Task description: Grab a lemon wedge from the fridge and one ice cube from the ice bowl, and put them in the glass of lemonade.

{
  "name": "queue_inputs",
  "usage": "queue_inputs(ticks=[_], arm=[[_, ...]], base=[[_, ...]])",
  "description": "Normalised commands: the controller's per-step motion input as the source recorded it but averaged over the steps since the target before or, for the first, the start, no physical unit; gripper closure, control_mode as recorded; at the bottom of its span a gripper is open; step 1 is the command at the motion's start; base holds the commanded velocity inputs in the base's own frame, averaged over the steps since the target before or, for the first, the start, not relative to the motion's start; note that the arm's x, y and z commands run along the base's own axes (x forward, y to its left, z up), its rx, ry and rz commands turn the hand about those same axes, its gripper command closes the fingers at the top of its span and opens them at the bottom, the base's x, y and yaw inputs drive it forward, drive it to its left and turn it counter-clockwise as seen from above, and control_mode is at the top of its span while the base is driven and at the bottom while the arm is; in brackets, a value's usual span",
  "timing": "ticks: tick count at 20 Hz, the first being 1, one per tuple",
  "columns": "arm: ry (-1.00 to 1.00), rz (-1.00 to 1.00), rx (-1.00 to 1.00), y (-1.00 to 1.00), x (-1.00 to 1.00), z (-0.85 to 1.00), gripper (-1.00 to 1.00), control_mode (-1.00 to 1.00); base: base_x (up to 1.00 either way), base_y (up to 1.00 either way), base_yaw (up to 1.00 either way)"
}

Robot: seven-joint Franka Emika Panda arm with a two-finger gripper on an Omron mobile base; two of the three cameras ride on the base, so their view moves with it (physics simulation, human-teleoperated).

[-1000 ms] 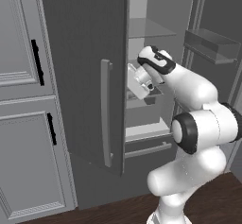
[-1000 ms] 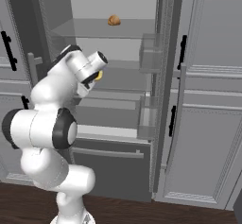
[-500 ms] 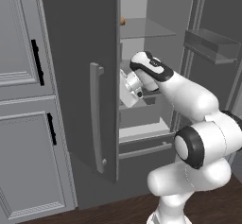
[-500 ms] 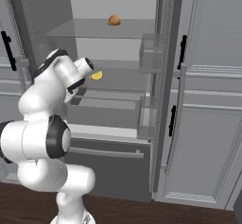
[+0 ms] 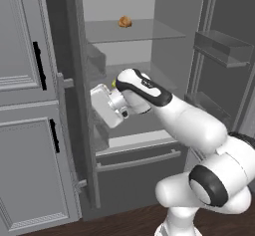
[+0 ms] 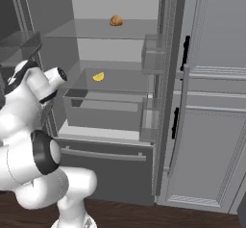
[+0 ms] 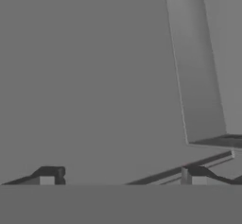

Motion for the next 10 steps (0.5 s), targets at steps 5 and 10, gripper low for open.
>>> queue_inputs(ticks=[5,10], arm=[[-0.09,0.00,0.00,0.95,-0.32,0.18,-1.00,-1.00],[-0.05,0.00,0.00,0.42,-0.31,0.01,-1.00,-1.00]], base=[[0.00,0.00,0.00],[0.00,0.00,0.00]])
